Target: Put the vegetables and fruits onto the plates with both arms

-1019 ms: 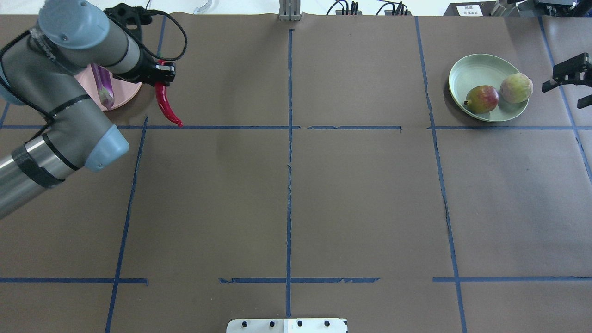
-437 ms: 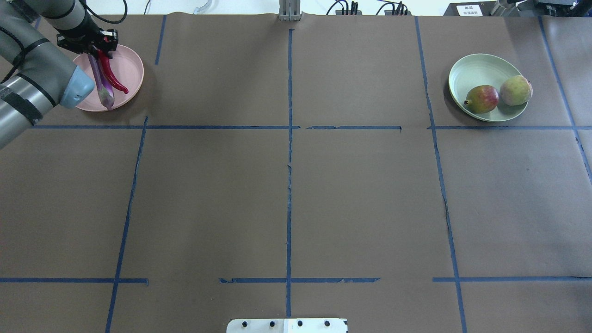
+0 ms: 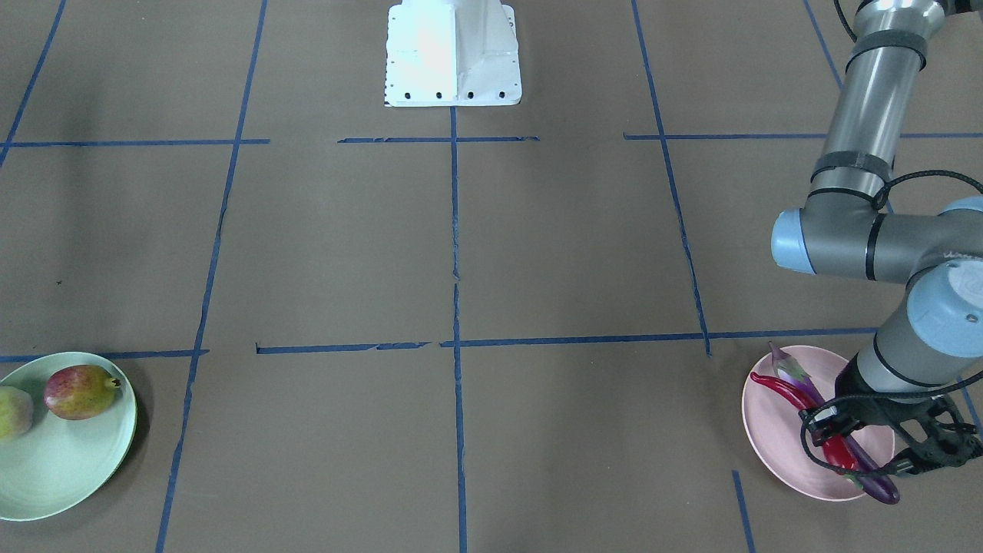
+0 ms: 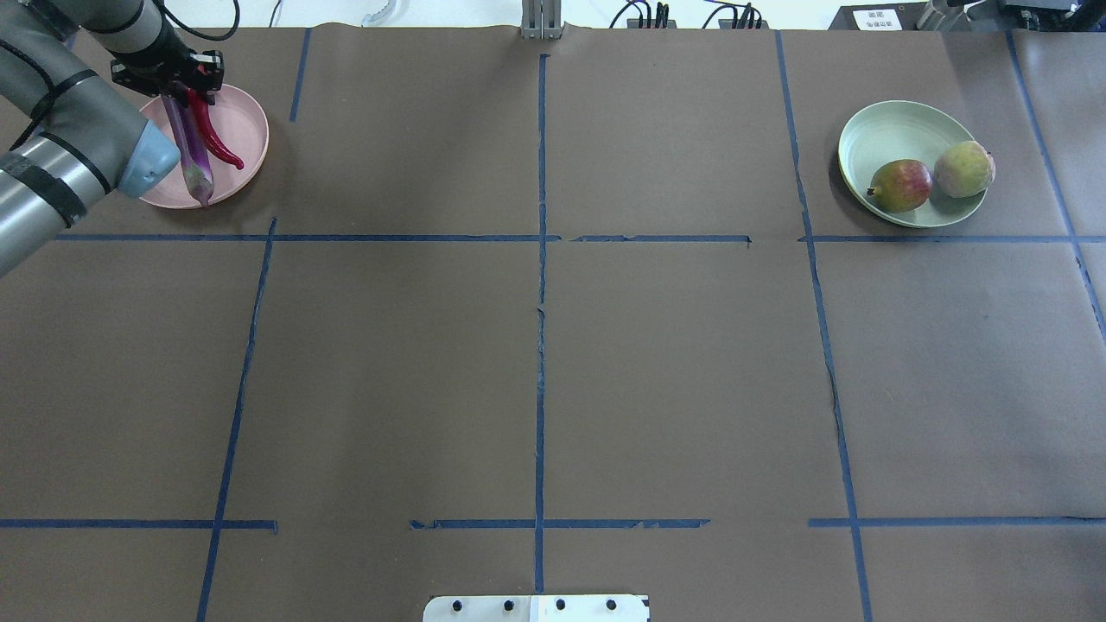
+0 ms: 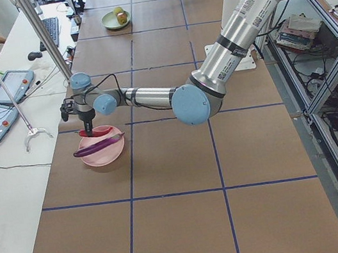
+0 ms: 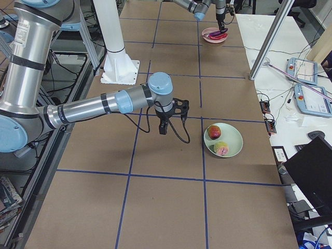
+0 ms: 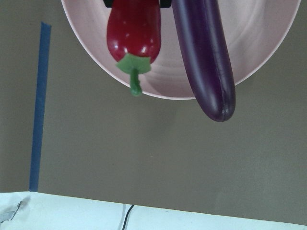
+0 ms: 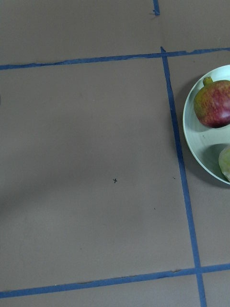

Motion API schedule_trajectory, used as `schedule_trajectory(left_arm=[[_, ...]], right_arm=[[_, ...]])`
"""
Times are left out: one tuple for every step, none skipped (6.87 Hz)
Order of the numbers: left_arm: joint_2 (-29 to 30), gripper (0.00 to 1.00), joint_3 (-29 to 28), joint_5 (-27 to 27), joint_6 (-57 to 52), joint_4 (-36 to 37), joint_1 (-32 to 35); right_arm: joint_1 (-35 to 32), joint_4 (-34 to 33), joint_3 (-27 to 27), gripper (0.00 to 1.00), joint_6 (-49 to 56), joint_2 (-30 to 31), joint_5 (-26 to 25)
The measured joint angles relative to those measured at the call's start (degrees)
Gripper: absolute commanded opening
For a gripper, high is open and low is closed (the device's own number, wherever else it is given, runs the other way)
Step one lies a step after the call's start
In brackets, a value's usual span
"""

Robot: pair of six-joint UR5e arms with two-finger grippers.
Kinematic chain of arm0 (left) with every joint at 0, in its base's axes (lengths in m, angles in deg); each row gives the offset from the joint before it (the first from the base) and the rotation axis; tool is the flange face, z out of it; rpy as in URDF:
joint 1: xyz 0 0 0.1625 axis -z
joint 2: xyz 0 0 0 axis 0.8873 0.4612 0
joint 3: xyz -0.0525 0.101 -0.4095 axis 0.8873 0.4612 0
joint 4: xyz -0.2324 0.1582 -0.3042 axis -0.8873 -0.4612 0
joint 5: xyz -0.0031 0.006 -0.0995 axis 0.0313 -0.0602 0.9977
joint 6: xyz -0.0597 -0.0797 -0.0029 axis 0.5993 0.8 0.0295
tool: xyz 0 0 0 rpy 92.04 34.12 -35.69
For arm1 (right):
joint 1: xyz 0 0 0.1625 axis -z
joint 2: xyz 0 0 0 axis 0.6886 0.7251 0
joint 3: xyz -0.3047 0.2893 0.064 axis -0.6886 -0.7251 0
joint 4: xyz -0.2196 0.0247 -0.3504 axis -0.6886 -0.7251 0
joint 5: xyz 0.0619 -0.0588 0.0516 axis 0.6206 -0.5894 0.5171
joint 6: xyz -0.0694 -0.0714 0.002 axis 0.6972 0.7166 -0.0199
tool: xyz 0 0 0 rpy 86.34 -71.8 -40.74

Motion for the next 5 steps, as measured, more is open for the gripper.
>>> schedule_trajectory(left_arm=[[-1.14, 1.0, 1.68, 2.76, -0.38, -0.64, 0.98], [-4.83, 1.0, 6.84, 7.5, -1.95, -0.7, 2.83], [-9.42, 1.0, 13.52, 10.8, -4.05, -0.44, 4.59], [-14.99, 1.0, 20.73, 13.35, -6.52, -0.22, 6.26], [-21.27, 1.0, 27.2, 15.38, -9.92, -0.06, 7.59]], right_arm=[[-0.02, -0.12, -0.16, 1.0, 0.3, 0.05, -0.01], [-0.19, -0.63, -0.51, 1.0, 1.44, 0.09, 0.0], [-0.94, -2.44, -0.78, 1.0, 4.23, 0.05, 0.04], [-2.33, -5.77, -0.89, 1.0, 8.52, -0.14, 0.02], [-3.66, -8.87, -1.11, 1.0, 12.33, -0.36, -0.12]])
